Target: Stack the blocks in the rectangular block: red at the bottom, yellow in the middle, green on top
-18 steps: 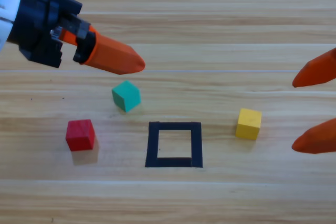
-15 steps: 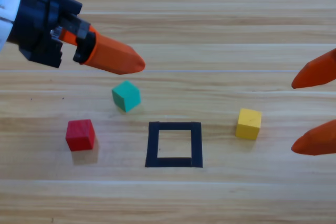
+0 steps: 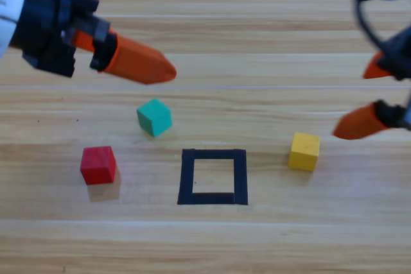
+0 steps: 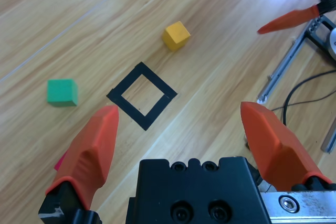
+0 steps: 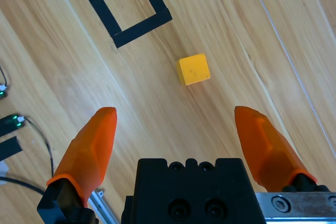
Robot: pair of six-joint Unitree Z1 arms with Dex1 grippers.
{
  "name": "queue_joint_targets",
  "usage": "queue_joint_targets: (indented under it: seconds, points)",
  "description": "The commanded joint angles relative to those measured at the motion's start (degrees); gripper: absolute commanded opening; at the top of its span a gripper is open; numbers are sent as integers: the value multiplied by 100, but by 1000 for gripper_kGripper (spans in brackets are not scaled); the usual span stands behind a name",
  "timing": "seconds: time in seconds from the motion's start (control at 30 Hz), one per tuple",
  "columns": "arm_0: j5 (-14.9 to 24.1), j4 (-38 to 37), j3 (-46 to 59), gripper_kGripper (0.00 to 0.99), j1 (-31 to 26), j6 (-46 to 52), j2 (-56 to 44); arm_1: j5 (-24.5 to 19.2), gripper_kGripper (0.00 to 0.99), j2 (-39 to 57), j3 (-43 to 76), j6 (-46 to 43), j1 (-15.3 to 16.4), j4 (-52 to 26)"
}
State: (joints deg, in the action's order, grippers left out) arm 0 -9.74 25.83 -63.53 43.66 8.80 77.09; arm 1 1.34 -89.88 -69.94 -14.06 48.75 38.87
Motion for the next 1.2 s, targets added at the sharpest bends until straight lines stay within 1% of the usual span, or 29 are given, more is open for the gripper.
queue_joint_targets:
  seconds: [0.03,0.13,0.23,0.3,0.43,0.53,0.63,0.77,0.8,0.83,1.03,1.1,1.2]
  points:
    - [447,598,-388,990,-156,596,210,-28,985,-1542,-591,-484,-348,314]
    - [464,1055,-362,990,-894,930,192,-20,982,-2148,-872,-677,-480,560]
    - [473,1468,-379,990,-1369,957,298,218,983,-2429,-916,-958,-647,560]
    - [561,1706,-371,990,-1545,1010,394,209,990,-2605,-960,-1125,-674,577]
    - [913,2013,-335,990,-1597,1185,719,218,977,-3018,-1101,-1398,-744,595]
    - [1255,2180,-441,990,-1589,1414,1115,218,977,-3247,-1189,-1503,-744,595]
    - [1501,2409,-555,990,-1501,1607,1607,191,977,-3431,-1312,-1618,-744,621]
    - [1730,2734,-898,990,-1325,1827,2205,182,977,-3590,-1479,-1723,-753,665]
    - [1791,2848,-1012,990,-1272,1897,2345,182,960,-3616,-1505,-1749,-753,674]
    - [1818,2980,-1162,990,-1219,1950,2504,182,930,-3651,-1540,-1758,-753,665]
    - [1765,3200,-1548,990,-1026,2161,2873,174,788,-3809,-1619,-1846,-753,683]
    - [1730,3217,-1601,989,-982,2249,2943,147,638,-3853,-1637,-1890,-753,718]
    - [1686,3226,-1601,989,-982,2381,3057,156,316,-3932,-1681,-1943,-753,780]
